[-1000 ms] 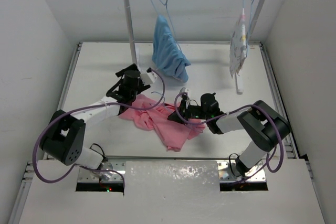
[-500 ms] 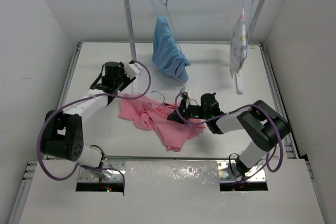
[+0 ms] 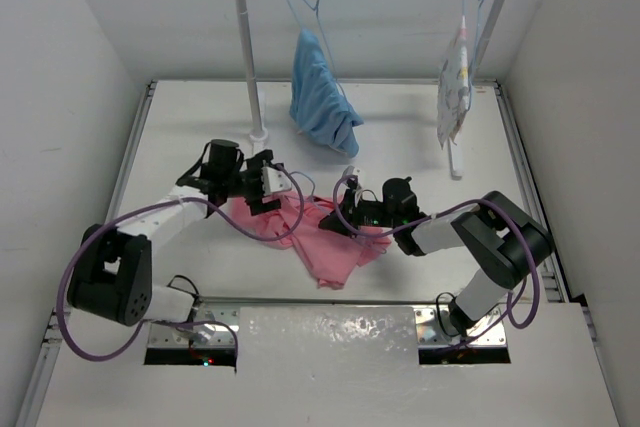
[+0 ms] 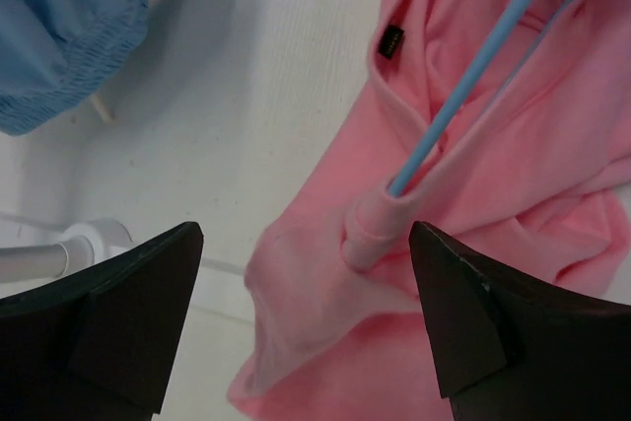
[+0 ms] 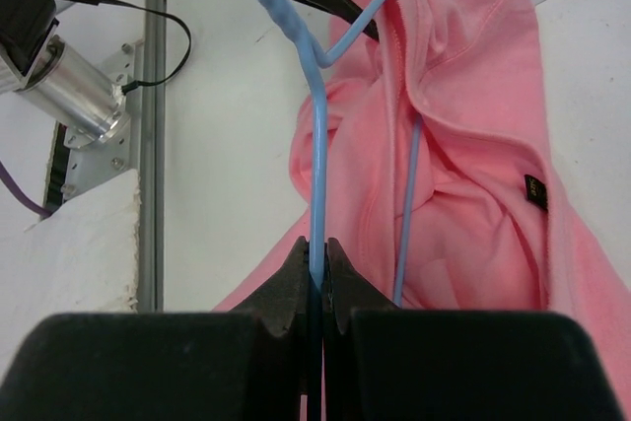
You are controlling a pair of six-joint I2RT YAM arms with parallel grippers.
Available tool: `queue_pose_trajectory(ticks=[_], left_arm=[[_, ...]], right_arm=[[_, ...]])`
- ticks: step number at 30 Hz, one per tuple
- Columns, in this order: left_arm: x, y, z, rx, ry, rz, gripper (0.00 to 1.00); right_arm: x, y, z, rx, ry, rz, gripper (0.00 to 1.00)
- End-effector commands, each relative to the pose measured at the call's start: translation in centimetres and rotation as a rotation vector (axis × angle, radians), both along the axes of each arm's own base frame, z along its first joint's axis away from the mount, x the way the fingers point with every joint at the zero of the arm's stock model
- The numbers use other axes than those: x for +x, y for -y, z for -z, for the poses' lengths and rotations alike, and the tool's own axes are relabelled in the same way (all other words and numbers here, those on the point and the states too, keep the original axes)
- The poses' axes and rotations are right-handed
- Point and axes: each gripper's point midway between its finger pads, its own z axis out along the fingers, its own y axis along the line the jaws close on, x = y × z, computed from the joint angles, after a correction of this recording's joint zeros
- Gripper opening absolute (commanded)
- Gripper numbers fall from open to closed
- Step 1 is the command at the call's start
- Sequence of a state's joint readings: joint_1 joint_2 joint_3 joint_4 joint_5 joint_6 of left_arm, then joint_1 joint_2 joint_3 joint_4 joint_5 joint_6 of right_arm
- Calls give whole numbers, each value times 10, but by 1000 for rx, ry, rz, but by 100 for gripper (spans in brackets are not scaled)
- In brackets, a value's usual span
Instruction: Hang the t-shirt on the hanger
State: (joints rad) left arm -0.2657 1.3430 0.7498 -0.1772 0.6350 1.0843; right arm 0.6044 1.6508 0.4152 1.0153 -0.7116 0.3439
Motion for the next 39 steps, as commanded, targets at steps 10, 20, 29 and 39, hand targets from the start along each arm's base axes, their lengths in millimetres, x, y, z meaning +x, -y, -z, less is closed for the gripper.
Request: queue_pose_trajectory(ticks=[10, 20, 29, 39], left_arm=[[10, 25, 19, -23, -27, 122, 35], [-45, 56, -40, -199, -48, 294, 17], [-44, 54, -30, -179, -58, 249, 7], [-36, 17, -5, 32, 117, 168, 0]], right_arm=[[5, -3, -25, 33, 84, -15, 0], [19, -1, -31, -83, 178, 52, 0], [18, -19, -45, -120, 241, 9, 0], [-2, 19, -34, -224, 224, 75, 86]])
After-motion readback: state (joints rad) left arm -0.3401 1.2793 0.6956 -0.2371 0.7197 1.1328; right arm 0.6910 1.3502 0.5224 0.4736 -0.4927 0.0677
